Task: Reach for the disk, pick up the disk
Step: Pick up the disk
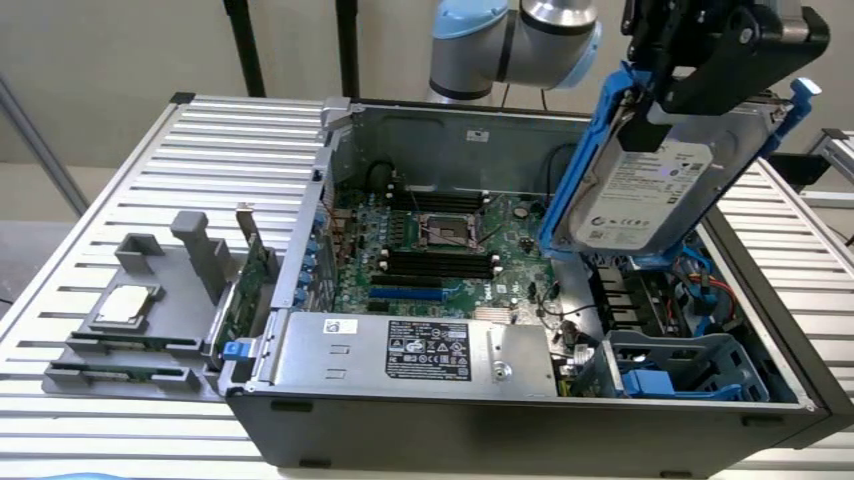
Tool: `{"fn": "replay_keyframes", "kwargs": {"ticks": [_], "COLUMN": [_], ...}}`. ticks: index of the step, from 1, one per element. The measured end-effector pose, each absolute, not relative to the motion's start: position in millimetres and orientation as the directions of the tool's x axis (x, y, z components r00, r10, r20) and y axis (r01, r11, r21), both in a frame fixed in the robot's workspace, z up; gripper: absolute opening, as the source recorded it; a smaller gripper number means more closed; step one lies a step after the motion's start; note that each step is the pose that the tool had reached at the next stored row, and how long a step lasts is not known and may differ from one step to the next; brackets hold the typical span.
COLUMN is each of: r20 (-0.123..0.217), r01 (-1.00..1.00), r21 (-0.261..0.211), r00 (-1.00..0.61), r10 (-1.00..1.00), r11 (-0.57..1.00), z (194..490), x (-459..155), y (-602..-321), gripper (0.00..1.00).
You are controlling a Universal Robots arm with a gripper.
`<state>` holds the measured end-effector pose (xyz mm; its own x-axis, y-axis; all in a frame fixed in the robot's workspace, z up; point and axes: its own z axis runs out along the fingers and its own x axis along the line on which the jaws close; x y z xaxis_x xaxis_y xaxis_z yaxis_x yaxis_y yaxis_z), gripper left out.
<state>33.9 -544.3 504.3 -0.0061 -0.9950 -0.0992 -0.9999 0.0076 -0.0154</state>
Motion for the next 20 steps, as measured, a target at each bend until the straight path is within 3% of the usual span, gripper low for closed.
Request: {"fn": "replay_keyframes", "kwargs": {"ticks": [9, 20], "r20": [-0.1, -0.1], "r01": [-1.0, -1.0], "r21": [-0.015, -0.015], "r00": [-0.006, -0.006], "r10": [-0.995, -0.995], "r11": [0.008, 0.008], "z": [518, 515], "x": [62, 91], "y": [-566, -591], "gripper": [0.33, 0.33]}}
